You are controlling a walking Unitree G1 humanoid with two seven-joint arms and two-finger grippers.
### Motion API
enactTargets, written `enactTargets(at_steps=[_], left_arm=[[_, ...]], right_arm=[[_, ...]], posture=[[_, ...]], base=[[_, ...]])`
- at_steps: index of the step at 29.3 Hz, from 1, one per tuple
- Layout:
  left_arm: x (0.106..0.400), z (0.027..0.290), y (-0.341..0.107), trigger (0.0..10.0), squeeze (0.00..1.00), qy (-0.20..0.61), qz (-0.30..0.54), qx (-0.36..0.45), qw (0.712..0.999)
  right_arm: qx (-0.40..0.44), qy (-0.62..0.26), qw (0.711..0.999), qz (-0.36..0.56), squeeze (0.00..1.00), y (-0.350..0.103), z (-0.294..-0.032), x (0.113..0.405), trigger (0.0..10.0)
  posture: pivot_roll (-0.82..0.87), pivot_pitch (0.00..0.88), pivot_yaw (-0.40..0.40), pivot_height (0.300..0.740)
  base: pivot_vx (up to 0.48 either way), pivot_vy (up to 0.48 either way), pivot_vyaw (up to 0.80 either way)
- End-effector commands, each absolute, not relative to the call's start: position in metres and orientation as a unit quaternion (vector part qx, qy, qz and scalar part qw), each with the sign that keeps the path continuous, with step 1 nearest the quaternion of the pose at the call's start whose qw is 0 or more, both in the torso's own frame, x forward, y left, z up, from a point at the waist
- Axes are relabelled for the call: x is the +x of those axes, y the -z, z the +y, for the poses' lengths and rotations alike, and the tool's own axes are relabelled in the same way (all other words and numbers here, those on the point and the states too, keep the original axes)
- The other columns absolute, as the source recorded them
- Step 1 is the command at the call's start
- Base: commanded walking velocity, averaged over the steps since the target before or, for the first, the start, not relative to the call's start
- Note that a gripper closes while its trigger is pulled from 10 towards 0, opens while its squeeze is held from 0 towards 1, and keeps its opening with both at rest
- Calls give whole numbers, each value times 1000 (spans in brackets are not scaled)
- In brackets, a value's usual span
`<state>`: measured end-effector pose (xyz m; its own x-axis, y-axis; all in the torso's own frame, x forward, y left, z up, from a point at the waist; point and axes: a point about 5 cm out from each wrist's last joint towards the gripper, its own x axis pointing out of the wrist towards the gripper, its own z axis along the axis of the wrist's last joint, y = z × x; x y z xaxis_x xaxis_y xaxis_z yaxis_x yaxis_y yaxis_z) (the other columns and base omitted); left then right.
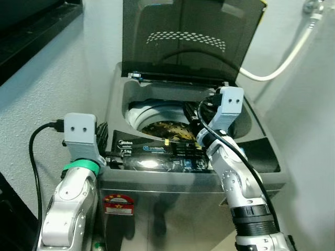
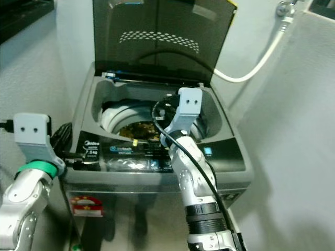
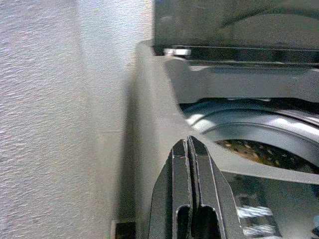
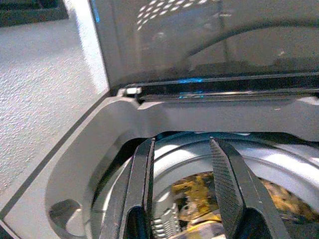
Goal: Clothes washing
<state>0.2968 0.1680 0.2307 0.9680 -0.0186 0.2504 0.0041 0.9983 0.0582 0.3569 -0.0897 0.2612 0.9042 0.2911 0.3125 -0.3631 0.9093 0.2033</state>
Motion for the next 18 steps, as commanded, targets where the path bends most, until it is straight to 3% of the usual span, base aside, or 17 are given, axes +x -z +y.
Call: enactTargets(at_steps=[1, 15, 18], left_arm=[[298, 166, -222, 10000, 0, 12, -104, 38, 994], [298, 168, -222, 10000, 0, 0, -105, 42, 994], [298, 170, -223, 10000, 0, -8, -108, -4, 994]], right_arm=[[132, -165, 969, -130, 0, -256, -92, 357, 10000], [134, -164, 969, -127, 0, -255, -93, 358, 10000], [133, -165, 969, -127, 0, -256, -92, 358, 10000]], posture=[[29, 36, -81, 740], [27, 41, -82, 740], [24, 37, -84, 740]], base=[[0, -480, 0], [0, -480, 0], [0, 160, 0]])
